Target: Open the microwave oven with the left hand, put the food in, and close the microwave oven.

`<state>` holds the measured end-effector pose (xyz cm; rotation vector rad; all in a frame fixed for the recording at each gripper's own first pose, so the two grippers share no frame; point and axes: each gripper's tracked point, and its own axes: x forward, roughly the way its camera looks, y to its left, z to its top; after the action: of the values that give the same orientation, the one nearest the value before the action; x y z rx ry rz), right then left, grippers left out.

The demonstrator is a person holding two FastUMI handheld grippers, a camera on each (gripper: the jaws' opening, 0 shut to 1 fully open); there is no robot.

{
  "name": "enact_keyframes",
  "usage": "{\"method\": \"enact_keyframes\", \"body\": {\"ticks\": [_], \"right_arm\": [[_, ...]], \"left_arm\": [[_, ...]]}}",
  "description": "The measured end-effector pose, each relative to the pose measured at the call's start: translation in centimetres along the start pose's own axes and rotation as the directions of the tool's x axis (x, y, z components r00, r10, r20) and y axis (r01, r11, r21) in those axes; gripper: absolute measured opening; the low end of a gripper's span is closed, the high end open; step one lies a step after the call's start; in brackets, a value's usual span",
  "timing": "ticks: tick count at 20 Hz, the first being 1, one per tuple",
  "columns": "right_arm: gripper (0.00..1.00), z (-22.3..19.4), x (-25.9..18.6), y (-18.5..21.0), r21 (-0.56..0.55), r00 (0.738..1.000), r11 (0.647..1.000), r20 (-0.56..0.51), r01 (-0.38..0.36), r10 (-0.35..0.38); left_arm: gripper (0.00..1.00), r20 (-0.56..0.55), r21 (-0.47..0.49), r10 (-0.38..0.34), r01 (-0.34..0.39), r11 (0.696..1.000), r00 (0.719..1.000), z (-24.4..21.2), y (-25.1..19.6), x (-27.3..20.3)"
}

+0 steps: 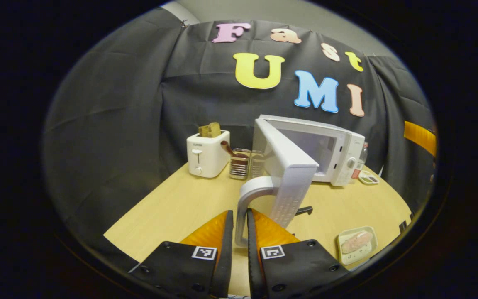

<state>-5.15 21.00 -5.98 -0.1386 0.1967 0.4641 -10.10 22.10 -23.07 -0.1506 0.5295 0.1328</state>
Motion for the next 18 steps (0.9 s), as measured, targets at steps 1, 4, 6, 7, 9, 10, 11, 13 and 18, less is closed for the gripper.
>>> {"method": "enact_keyframes", "body": {"ticks": [1, 4, 6, 7, 9, 10, 11, 13, 18], "right_arm": [[0.98, -0.5, 0.1, 0.4, -0.006, 0.999, 1.0, -0.024, -0.028, 0.028], [0.98, -2.0, 0.4, 0.5, -0.057, 0.991, 0.993, -0.092, -0.107, 0.102], [0.98, -3.6, 1.1, 0.6, -0.084, 0.977, 0.981, -0.142, -0.173, 0.16], [0.98, -4.6, 1.2, 0.7, -0.088, 0.964, 0.972, -0.177, -0.217, 0.199], [0.99, -6.6, 1.9, 1.2, -0.081, 0.928, 0.949, -0.247, -0.305, 0.277], [0.99, -7.7, 1.9, 1.4, -0.07, 0.904, 0.935, -0.291, -0.347, 0.314], [0.99, -9.0, 2.0, 1.7, -0.056, 0.872, 0.918, -0.34, -0.392, 0.352], [0.99, -11.6, 1.8, 2.1, -0.037, 0.801, 0.879, -0.432, -0.476, 0.415], [0.99, -17.0, 0.2, 3.0, -0.049, 0.639, 0.769, -0.592, -0.637, 0.491]], "left_arm": [[0.24, -0.001, -0.012, 0.034, -0.034, 0.999, 0.999, 0.0, 1.3, -0.2], [0.24, 0.01, -0.068, 0.12, -0.119, 0.991, 0.993, 0.3, 4.3, -1.1], [0.26, 0.024, -0.095, 0.184, -0.181, 0.979, 0.983, 0.8, 5.7, -2.2], [0.25, 0.037, -0.108, 0.209, -0.204, 0.973, 0.977, 1.3, 6.2, -3.0], [0.43, 0.073, -0.124, 0.241, -0.231, 0.965, 0.968, 2.1, 6.5, -4.8], [0.61, 0.092, -0.125, 0.265, -0.253, 0.959, 0.96, 2.5, 6.6, -6.0], [0.79, 0.109, -0.119, 0.285, -0.272, 0.955, 0.952, 2.6, 6.7, -7.1], [0.96, 0.123, -0.107, 0.329, -0.317, 0.942, 0.936, 3.1, 7.0, -8.5], [0.95, 0.121, -0.154, 0.405, -0.386, 0.91, 0.906, 3.1, 7.7, -11.4]]}}
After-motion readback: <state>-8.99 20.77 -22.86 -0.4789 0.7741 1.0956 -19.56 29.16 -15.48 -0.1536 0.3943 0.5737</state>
